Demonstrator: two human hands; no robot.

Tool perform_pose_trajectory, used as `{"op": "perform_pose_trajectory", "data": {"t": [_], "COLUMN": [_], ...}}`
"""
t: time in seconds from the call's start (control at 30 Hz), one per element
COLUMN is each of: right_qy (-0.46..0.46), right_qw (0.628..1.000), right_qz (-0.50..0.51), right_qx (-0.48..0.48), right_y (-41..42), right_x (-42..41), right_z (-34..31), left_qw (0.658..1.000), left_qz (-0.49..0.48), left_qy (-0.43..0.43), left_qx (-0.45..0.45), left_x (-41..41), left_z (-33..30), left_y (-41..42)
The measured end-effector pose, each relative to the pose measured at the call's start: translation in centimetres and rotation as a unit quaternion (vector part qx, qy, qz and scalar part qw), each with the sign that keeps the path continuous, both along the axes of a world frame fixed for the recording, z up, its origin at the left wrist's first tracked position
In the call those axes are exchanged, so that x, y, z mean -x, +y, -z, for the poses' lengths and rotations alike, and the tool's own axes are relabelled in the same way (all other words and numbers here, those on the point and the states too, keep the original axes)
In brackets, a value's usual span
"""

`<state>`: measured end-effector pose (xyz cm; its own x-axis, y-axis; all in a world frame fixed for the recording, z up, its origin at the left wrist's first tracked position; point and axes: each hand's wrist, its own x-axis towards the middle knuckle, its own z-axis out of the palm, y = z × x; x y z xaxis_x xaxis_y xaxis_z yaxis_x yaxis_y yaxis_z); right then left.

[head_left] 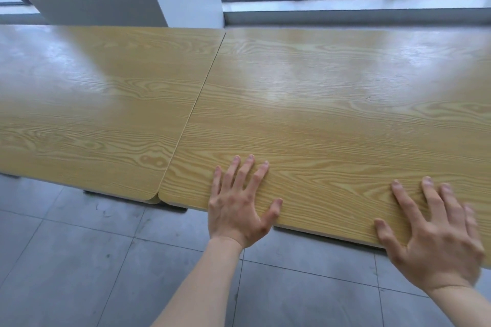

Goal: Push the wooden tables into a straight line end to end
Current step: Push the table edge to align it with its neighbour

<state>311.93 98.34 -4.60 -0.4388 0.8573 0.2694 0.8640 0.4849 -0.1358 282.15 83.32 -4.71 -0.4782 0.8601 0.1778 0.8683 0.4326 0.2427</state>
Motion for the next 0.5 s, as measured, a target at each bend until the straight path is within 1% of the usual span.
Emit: {"op": "perform_pose_trajectory", "data": {"t": [0.13, 0.3, 0.5], "right_qy": [-0.011, -0.004, 0.001], "right_qw": [1.0, 1.0, 0.999], "right_qz": [-0.008, 0.003, 0.008], "right_qx": [0.007, 0.025, 0.041], "right_y": [0.0, -0.1, -0.5], "right_x": [-0.2, 0.1, 0.5], "right_z": [0.1, -0.2, -1.1], "left_qw": [1.0, 1.0, 1.0], "left_qz": [0.001, 0.002, 0.0], "left_qy": [-0.006, -0.005, 0.002], "left_qx": [0.005, -0.007, -0.001], "left_x": [-0.1, 0.0, 0.1], "left_z": [0.1, 0.3, 0.3], "left_y": [-0.1, -0.1, 0.1]}}
